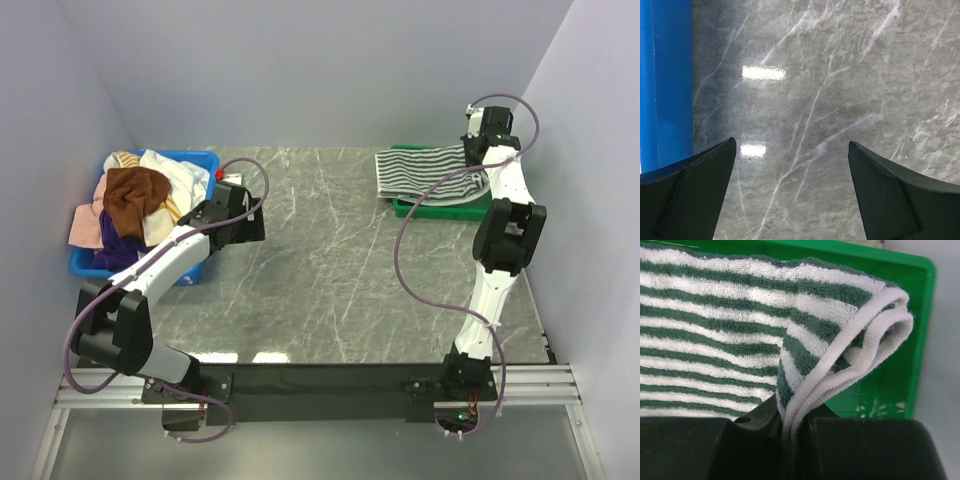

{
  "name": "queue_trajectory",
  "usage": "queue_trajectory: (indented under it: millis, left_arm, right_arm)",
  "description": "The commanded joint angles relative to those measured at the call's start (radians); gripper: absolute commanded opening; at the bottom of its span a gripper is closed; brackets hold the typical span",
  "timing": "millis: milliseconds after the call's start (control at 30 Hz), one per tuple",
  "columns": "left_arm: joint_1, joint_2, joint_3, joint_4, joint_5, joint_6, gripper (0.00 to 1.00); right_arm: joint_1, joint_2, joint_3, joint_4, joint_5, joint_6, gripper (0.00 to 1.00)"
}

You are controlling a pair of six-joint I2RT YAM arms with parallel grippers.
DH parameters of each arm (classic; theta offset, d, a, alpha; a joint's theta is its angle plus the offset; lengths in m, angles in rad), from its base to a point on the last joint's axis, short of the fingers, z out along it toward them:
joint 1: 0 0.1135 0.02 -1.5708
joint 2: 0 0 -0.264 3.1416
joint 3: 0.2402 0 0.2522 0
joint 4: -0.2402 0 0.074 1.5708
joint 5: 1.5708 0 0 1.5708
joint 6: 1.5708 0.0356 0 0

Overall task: Fold and stack the towels
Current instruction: Neatly place the folded towel into the bin

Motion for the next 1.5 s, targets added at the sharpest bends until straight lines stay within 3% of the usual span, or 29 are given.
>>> queue_trajectory:
  millis: [0, 767, 933, 1000, 1133, 1300, 1400, 1467]
  left_arm:
    - [0.004, 0.007, -0.001, 0.009, -0.009, 0.015, 0.99]
    - [0.004, 0.023, 0.003, 0.006, -0.001, 0.012, 0.99]
    - [0.004, 0.024, 0.003, 0.008, 0.003, 0.013, 0.99]
    - [0.006, 0.027, 0.006, 0.005, 0.006, 0.013, 0.99]
    - [0.004, 0.026, 0.008, 0.006, 0.005, 0.010, 0.99]
    - [0.004, 0.017, 0.008, 0.005, 0.003, 0.008, 0.99]
    - [0.004, 0.009, 0.011, 0.005, 0.003, 0.007, 0.99]
    - [0.006, 0.001, 0.009, 0.005, 0.002, 0.005, 0.99]
  right_arm:
    - [-0.020, -0.004, -0.001, 0.070, 0.086, -0.048, 0.00]
    - [-0.015, 0.031, -0.063, 0.156, 0.249, -0.071, 0.02]
    - [-0.009, 0.060, -0.079, 0.213, 0.318, -0.065, 0.23]
    - [-0.005, 0.066, -0.080, 0.230, 0.372, -0.053, 0.45]
    - [0.006, 0.052, -0.086, 0.292, 0.503, -0.013, 0.68]
    - [0.034, -0.013, -0.088, 0.312, 0.594, 0.056, 0.73]
    - [0.066, -0.082, -0.135, 0.306, 0.539, 0.106, 0.72]
    - [0.087, -0.113, -0.163, 0.297, 0.423, 0.157, 0.69]
